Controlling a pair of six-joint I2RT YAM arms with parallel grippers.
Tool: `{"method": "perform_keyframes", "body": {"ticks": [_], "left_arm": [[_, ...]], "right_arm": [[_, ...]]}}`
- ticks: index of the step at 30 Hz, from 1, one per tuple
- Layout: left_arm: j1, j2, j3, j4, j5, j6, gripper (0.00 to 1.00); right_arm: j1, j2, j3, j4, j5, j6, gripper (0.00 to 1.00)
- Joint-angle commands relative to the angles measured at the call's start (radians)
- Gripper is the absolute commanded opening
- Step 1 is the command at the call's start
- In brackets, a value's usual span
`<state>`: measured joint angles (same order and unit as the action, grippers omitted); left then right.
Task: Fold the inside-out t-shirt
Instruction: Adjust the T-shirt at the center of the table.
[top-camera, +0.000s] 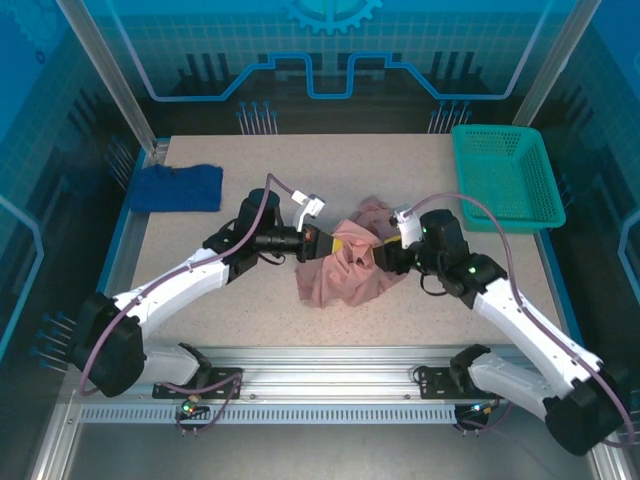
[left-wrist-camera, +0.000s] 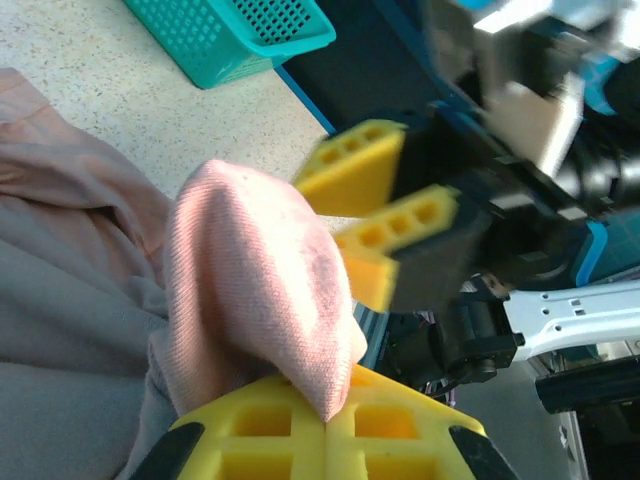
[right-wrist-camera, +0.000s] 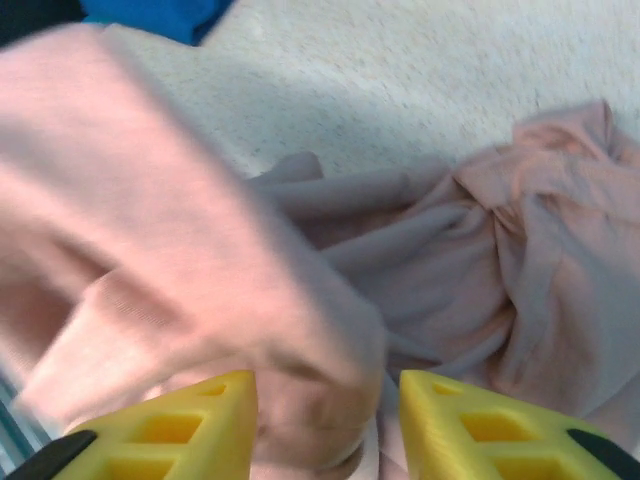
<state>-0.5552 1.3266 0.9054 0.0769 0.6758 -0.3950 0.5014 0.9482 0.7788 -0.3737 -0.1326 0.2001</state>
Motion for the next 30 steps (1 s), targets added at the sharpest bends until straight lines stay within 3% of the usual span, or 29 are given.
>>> {"method": "perform_keyframes", "body": {"ticks": [1,7,10,18,24,30], "left_arm": [[0.011,-0.012,-0.011,0.031,0.035,-0.032,0.0],[0.019,0.002,0.0,0.018,0.028,-0.031,0.0],[0.019,0.0,-0.001,0.015,0.024,-0.031,0.0],[0.019,0.001,0.0,0.015,0.021,-0.033,0.0],[0.023,0.004,-0.006,0.008,0.011,-0.025,0.0],[0.033,0.012,-0.011,0.015,0.005,-0.025,0.0]], "right_arm": [[0.059,-0.077,-0.05,0.004,0.035,-0.067,0.45],[0.131,-0.096,-0.069,0.067,0.01,-0.096,0.45],[0.162,-0.04,-0.037,0.067,0.051,-0.113,0.4],[0.221,0.062,-0.012,0.08,0.216,-0.1,0.44],[0.221,0.062,0.002,0.105,0.295,-0.054,0.25],[0.186,0.03,0.01,0.074,0.249,-0.022,0.02]]}}
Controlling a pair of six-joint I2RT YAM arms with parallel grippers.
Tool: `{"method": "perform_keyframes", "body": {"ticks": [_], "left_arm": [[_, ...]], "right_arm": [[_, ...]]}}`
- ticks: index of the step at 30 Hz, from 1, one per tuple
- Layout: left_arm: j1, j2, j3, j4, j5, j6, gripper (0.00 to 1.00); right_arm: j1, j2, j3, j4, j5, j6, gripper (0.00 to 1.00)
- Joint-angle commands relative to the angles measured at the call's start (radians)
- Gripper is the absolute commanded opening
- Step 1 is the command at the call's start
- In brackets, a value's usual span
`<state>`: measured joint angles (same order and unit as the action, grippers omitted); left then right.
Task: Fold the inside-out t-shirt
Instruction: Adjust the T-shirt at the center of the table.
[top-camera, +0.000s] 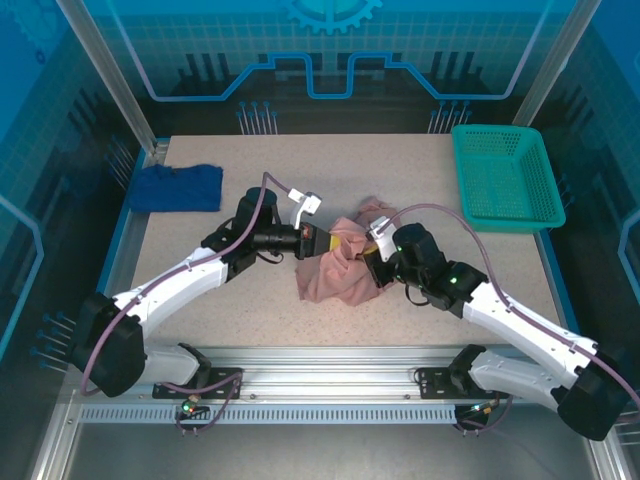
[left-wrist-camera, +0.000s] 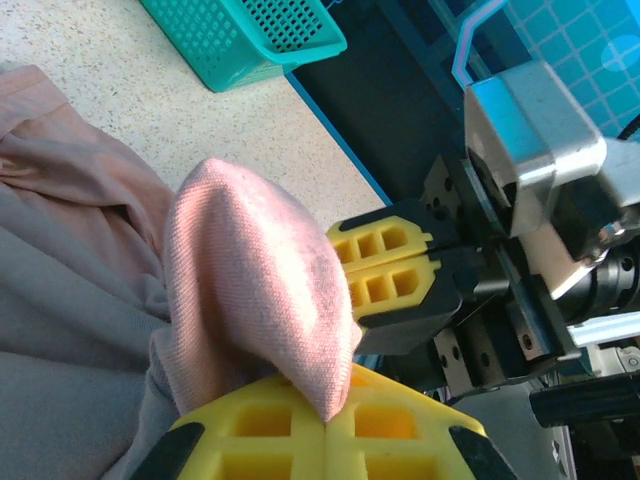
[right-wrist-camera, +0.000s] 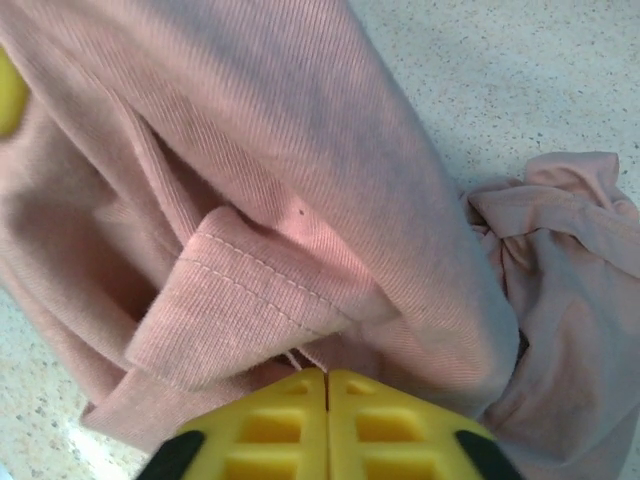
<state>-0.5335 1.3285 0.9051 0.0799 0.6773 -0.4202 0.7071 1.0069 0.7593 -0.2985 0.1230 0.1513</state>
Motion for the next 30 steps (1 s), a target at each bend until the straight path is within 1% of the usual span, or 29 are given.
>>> {"method": "perform_keyframes", "body": {"ticks": [1,4,6,8,10,13,15,17,18,21,23,25,27,28,30], "left_arm": [[0.012,0.011,-0.01,0.011,0.002,0.0,0.0],[0.021,0.011,-0.015,0.012,-0.017,-0.004,0.0],[0.028,0.01,-0.014,-0.01,-0.064,-0.006,0.0],[0.039,0.012,-0.006,-0.061,-0.165,-0.009,0.0],[0.04,0.023,0.018,-0.142,-0.306,0.0,0.0],[0.04,0.067,0.064,-0.263,-0.485,0.015,0.1],[0.04,0.096,0.091,-0.331,-0.568,0.02,0.18],[0.04,0.099,0.091,-0.353,-0.59,0.027,0.27],[0.04,0.087,0.081,-0.35,-0.593,0.027,0.33],[0.034,0.013,0.025,-0.308,-0.579,0.032,0.48],[0.01,-0.055,-0.019,-0.265,-0.577,0.045,0.55],[-0.037,-0.121,-0.056,-0.226,-0.576,0.084,0.62],[-0.087,-0.155,-0.072,-0.197,-0.568,0.127,0.64],[-0.108,-0.159,-0.073,-0.185,-0.549,0.15,0.63],[-0.135,-0.139,-0.052,-0.182,-0.513,0.183,0.56]], "right_arm": [[-0.033,-0.037,0.028,-0.006,-0.026,0.034,0.0],[-0.076,-0.068,0.026,-0.019,-0.088,0.053,0.0],[-0.118,-0.091,0.028,-0.024,-0.156,0.062,0.0],[-0.175,-0.113,0.035,-0.012,-0.28,0.077,0.0],[-0.23,-0.125,0.037,0.028,-0.419,0.119,0.0],[-0.297,-0.112,0.038,0.128,-0.582,0.205,0.0],[-0.321,-0.094,0.04,0.189,-0.634,0.261,0.0],[-0.333,-0.073,0.047,0.233,-0.665,0.305,0.0],[-0.337,-0.062,0.051,0.248,-0.672,0.322,0.0],[-0.339,-0.033,0.073,0.248,-0.665,0.337,0.0],[-0.339,-0.02,0.081,0.243,-0.659,0.339,0.0],[-0.339,-0.006,0.084,0.239,-0.652,0.338,0.0],[-0.339,0.001,0.084,0.239,-0.651,0.335,0.0],[-0.339,0.004,0.084,0.239,-0.651,0.334,0.0],[-0.34,0.007,0.086,0.236,-0.65,0.331,0.0]]}}
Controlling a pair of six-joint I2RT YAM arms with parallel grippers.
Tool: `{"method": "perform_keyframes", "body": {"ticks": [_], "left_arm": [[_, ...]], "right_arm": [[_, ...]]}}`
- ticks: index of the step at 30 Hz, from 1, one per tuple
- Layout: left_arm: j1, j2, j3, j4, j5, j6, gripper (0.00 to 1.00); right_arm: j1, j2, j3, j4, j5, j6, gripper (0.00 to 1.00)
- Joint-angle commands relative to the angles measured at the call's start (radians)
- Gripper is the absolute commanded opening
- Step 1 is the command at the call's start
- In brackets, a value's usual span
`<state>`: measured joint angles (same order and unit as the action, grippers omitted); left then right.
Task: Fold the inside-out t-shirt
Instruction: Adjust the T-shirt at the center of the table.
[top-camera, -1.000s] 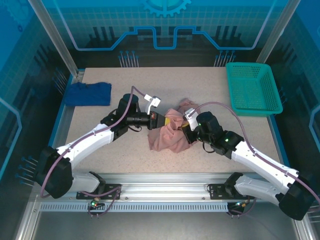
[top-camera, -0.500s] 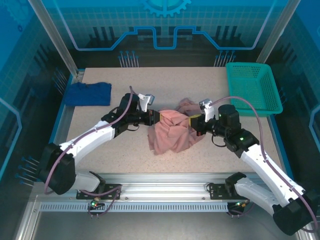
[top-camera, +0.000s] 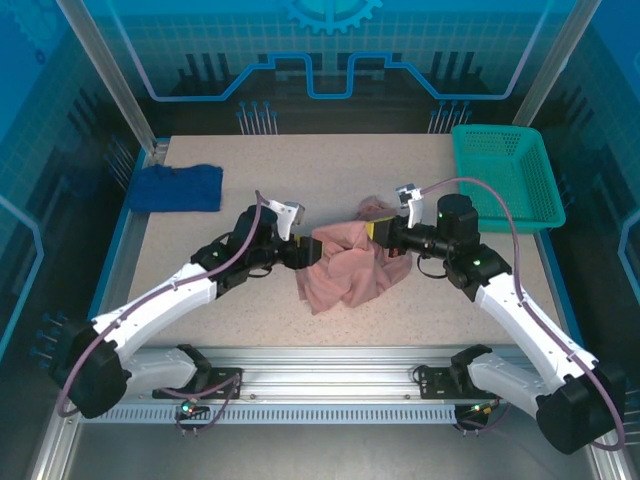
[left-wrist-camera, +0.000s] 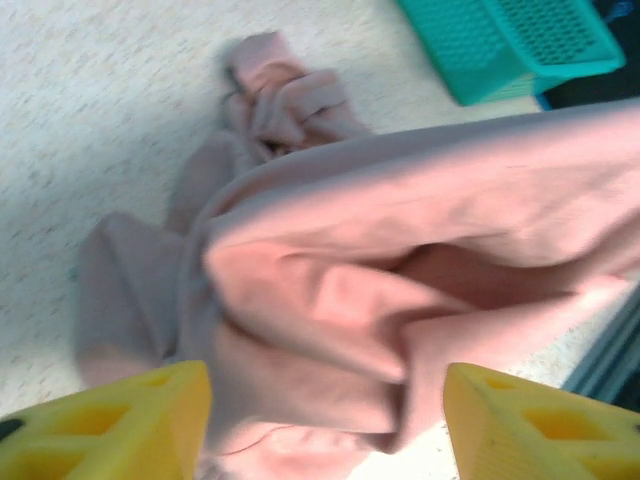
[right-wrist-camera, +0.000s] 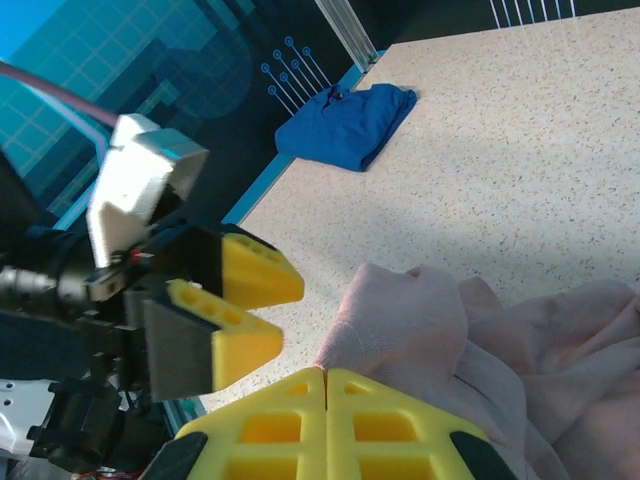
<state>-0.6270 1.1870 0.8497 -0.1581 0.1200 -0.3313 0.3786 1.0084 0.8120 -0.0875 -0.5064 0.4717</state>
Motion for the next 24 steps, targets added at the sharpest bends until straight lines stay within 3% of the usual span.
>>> {"method": "perform_keyframes", "body": {"ticks": [1,4,6,11,16,19,21,24], "left_arm": [[-0.05,0.025,0.021,0.053,0.055,0.108,0.52],[-0.056,0.121,0.097,0.009,0.049,0.14,0.4],[-0.059,0.176,0.135,0.006,0.067,0.157,0.37],[-0.069,0.289,0.22,0.035,0.056,0.177,0.54],[-0.074,0.382,0.265,0.102,0.118,0.17,0.68],[-0.074,0.422,0.285,0.145,0.157,0.15,0.69],[-0.073,0.447,0.3,0.165,0.159,0.13,0.62],[-0.068,0.457,0.304,0.217,0.175,0.089,0.42]], "right_arm": [[-0.011,0.006,0.033,0.023,-0.022,0.009,0.0],[-0.011,0.003,0.03,0.022,-0.027,0.008,0.0],[-0.011,-0.002,0.024,0.023,-0.026,0.008,0.0],[-0.011,-0.007,0.012,0.032,-0.033,0.019,0.0],[-0.015,-0.022,-0.002,0.035,-0.024,0.019,0.0],[-0.02,-0.022,-0.014,0.045,-0.024,0.025,0.0],[-0.024,-0.024,-0.02,0.048,-0.026,0.028,0.0],[-0.038,-0.033,-0.026,0.038,-0.021,0.023,0.0]]}}
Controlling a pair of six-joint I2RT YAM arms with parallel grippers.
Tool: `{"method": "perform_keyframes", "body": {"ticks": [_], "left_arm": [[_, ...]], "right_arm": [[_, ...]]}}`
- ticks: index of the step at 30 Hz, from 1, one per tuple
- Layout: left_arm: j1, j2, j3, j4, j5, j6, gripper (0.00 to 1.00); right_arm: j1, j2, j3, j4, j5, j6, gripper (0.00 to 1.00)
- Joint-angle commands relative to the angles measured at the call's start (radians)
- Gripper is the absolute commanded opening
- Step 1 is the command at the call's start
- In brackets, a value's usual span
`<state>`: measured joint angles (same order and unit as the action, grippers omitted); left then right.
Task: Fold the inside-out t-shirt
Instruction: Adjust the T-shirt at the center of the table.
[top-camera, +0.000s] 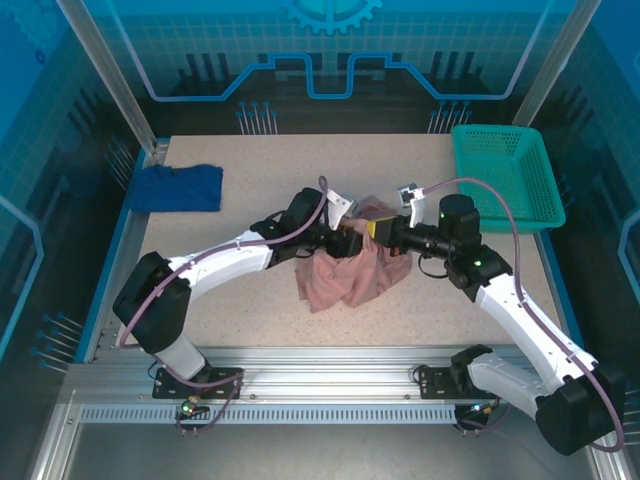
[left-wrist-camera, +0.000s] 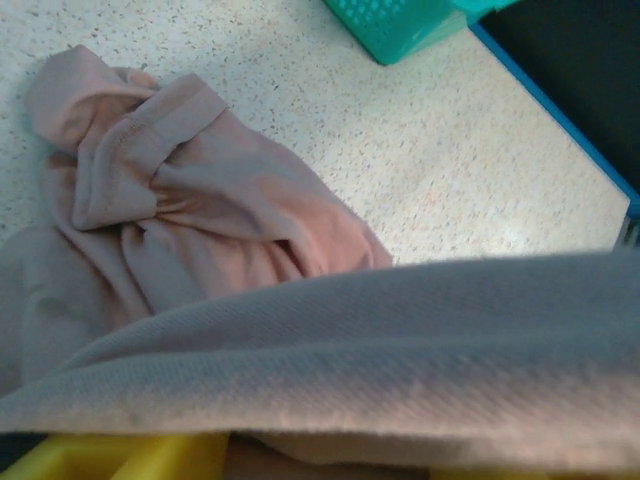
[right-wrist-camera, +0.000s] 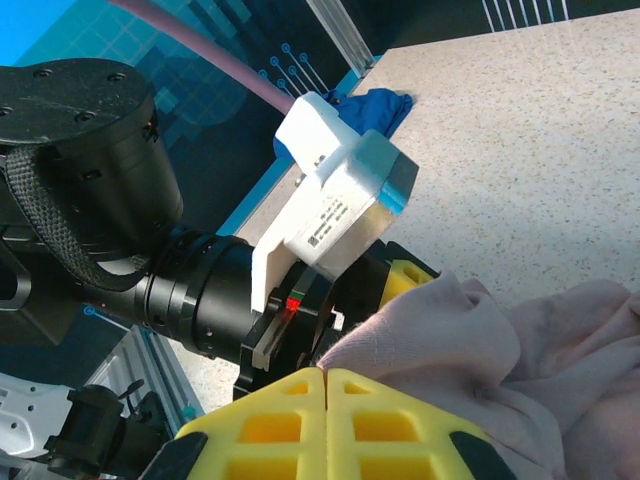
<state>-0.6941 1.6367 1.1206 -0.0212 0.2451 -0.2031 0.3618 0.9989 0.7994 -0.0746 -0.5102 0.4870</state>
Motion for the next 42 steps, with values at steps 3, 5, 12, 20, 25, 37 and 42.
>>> {"method": "perform_keyframes", "body": {"ticks": [3,5,12,20,25,37,42], "left_arm": [[0.012,-0.027,0.023,0.087,0.108,-0.064,0.19],[0.027,-0.072,0.001,0.093,0.164,-0.092,0.03],[0.089,-0.275,-0.096,0.051,0.345,-0.159,0.0],[0.173,-0.368,-0.165,0.042,0.564,-0.227,0.06],[0.175,-0.36,-0.208,0.006,0.593,-0.208,0.11],[0.247,-0.418,-0.33,0.189,0.575,-0.349,0.08],[0.257,-0.464,-0.353,0.15,0.514,-0.332,0.1]], "right_arm": [[-0.036,-0.051,-0.001,-0.055,0.051,-0.048,0.0],[-0.036,-0.069,0.002,-0.096,0.103,-0.094,0.0],[-0.026,-0.089,0.038,-0.2,0.217,-0.252,0.0],[0.015,-0.064,0.073,-0.224,0.301,-0.308,0.0],[0.033,0.01,0.143,-0.278,0.35,-0.296,0.0],[0.039,0.065,0.183,-0.369,0.434,-0.325,0.0],[0.052,0.079,0.182,-0.355,0.409,-0.316,0.0]]}}
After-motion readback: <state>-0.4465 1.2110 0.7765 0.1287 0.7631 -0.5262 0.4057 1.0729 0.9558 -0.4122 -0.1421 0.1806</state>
